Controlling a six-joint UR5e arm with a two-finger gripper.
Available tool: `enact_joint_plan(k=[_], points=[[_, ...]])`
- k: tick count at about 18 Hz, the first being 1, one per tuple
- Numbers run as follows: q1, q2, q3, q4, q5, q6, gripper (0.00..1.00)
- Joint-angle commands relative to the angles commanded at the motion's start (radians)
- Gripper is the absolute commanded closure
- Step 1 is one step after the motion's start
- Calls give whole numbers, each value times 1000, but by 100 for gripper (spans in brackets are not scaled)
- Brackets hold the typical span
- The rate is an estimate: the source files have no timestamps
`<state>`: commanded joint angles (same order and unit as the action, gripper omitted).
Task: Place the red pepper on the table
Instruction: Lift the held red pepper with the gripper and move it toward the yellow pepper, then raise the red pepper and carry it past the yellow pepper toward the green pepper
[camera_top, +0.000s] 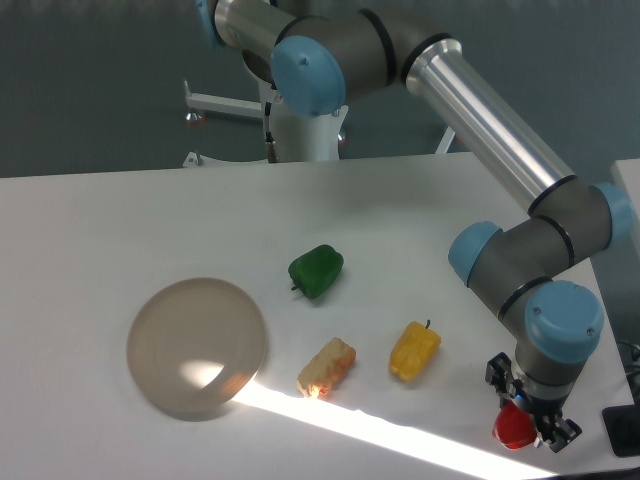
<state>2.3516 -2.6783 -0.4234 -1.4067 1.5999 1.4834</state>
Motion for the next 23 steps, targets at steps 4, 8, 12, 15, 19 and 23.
enact_joint_plan(k=[4,8,12,15,19,23], points=[[-3,9,-9,-3,0,0,43],[-28,58,-66,-11,-3,-11,43],[-28,175,-216,-12,-26,-18,43],[-23,259,-329,-31,-43,-17,43],[5,366,-469,-83,-41,-5,43],[38,457,-619,-83,-37,8,43]])
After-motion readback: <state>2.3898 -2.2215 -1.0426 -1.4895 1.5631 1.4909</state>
